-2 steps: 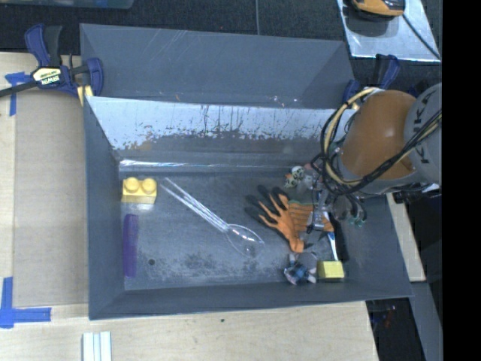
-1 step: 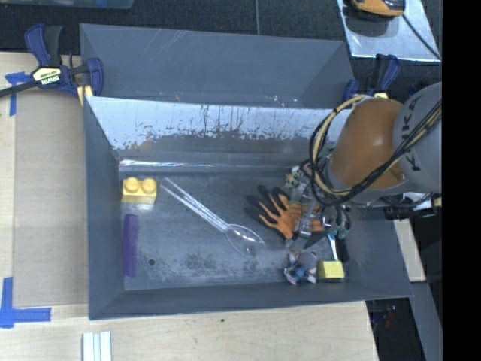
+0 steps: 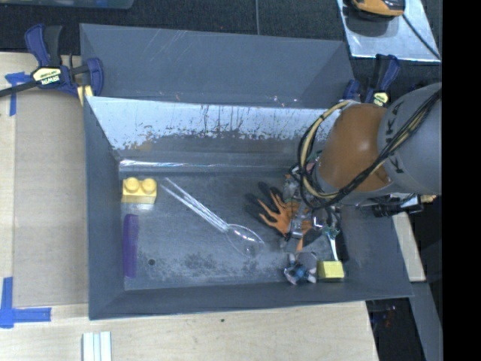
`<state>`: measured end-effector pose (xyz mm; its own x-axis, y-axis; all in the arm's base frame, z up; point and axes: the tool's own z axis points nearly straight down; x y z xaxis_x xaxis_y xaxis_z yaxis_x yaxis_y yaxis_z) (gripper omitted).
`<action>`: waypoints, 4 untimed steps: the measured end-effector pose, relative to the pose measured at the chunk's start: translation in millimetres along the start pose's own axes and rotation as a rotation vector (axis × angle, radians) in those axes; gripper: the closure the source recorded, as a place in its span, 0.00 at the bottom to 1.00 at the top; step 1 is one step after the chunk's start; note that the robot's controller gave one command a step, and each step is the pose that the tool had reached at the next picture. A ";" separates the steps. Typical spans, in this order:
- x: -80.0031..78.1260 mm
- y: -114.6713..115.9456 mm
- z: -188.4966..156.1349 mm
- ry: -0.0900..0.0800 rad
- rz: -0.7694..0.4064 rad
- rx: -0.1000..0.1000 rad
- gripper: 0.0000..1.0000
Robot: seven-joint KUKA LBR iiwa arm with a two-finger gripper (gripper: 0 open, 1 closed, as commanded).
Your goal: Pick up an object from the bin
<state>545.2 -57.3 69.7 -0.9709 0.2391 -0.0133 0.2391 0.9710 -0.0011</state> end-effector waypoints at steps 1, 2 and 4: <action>7.3 2.3 -3.0 -0.003 0.315 -0.003 1.00; 7.3 2.3 -3.3 -0.004 0.314 -0.003 1.00; 8.7 0.9 -79.4 0.002 0.312 0.000 1.00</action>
Offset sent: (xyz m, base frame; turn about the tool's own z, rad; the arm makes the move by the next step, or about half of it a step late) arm 0.0000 0.0000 0.0000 0.0000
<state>536.0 -54.0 149.0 -0.8507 0.5255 -0.0113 0.5255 0.8508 0.0025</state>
